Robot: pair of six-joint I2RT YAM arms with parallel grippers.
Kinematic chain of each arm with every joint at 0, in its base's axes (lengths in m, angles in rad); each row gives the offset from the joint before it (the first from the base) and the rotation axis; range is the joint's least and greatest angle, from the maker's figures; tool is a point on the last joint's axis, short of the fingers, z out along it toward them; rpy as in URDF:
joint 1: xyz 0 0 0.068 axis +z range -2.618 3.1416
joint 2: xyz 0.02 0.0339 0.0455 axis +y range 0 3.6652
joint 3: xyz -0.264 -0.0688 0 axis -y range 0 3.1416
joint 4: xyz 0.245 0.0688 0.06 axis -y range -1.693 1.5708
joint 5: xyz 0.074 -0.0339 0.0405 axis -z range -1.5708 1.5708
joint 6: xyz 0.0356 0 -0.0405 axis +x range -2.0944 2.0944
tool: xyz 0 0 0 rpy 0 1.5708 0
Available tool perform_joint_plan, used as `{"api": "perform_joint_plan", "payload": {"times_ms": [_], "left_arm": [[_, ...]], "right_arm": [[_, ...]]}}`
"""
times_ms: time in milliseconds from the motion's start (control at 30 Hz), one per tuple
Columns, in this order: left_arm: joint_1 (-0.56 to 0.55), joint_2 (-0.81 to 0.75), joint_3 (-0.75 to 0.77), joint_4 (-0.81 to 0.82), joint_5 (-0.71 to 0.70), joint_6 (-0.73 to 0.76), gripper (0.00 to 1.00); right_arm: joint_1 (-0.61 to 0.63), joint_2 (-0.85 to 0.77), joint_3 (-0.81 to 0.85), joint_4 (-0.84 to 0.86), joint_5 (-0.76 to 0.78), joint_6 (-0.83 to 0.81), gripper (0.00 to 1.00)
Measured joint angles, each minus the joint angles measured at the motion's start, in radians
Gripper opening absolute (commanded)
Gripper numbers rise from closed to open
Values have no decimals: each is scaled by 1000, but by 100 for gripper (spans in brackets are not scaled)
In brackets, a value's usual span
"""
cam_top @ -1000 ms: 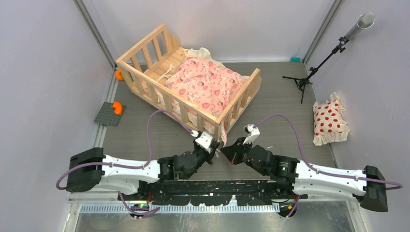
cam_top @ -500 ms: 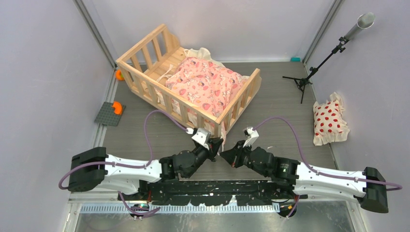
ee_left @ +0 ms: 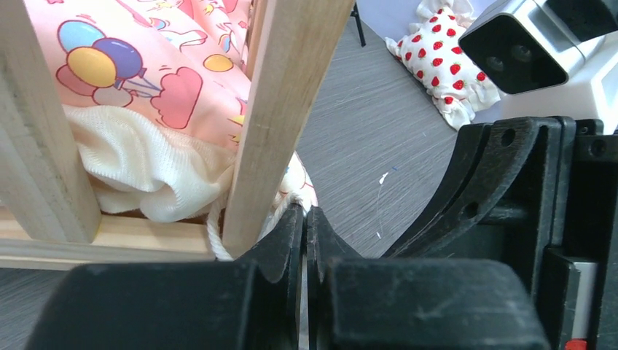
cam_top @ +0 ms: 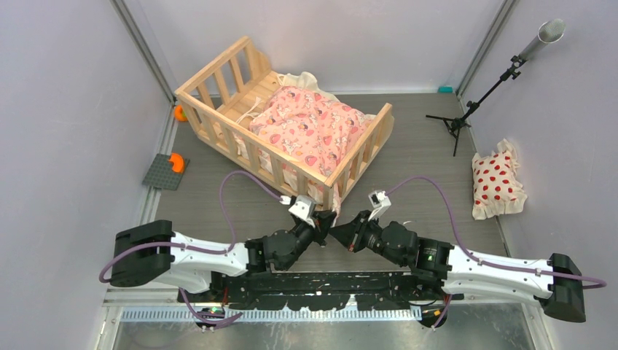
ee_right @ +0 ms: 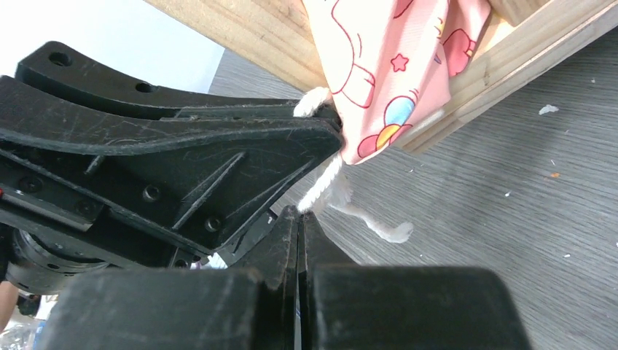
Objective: Set up the pet bed
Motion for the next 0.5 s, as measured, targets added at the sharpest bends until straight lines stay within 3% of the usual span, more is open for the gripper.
{"api": "perform_joint_plan", "payload": {"times_ms": [500], "left_arm": [[0,0,-42,27,-11,-45,0]], "right_arm": [[0,-57,-1,-16,63,53,1]]}}
